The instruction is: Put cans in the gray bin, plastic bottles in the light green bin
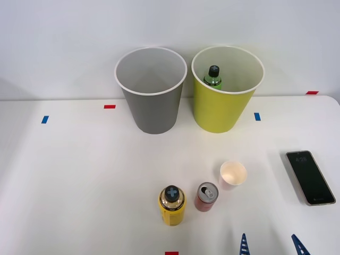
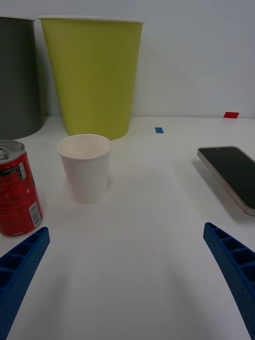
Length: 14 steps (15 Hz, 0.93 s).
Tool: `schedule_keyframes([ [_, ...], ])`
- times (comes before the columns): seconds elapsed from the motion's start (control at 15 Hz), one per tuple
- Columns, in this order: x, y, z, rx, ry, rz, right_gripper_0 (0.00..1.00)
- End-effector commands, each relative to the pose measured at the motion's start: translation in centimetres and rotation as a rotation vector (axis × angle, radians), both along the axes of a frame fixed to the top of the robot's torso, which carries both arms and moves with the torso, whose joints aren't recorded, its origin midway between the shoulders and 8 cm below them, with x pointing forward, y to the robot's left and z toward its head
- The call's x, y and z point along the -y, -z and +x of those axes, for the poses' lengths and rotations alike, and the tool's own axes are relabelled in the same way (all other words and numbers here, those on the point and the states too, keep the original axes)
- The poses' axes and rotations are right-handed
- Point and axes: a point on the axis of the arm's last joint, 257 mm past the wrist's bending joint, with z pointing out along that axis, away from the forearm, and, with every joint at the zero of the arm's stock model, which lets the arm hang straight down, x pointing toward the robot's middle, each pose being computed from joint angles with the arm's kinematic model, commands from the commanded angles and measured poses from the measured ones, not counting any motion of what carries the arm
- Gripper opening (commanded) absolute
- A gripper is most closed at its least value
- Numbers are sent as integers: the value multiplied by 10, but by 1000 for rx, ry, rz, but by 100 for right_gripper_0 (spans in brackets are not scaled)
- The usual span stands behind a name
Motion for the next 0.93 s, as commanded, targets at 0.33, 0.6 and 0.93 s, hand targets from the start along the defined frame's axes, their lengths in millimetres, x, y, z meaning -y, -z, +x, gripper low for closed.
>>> schedule_keyframes([
  [0.33, 0, 0, 0, 0, 0, 0, 100],
  [0.6, 0, 0, 0, 0, 0, 0, 100],
  [0.93, 0, 0, 0, 0, 0, 0, 100],
])
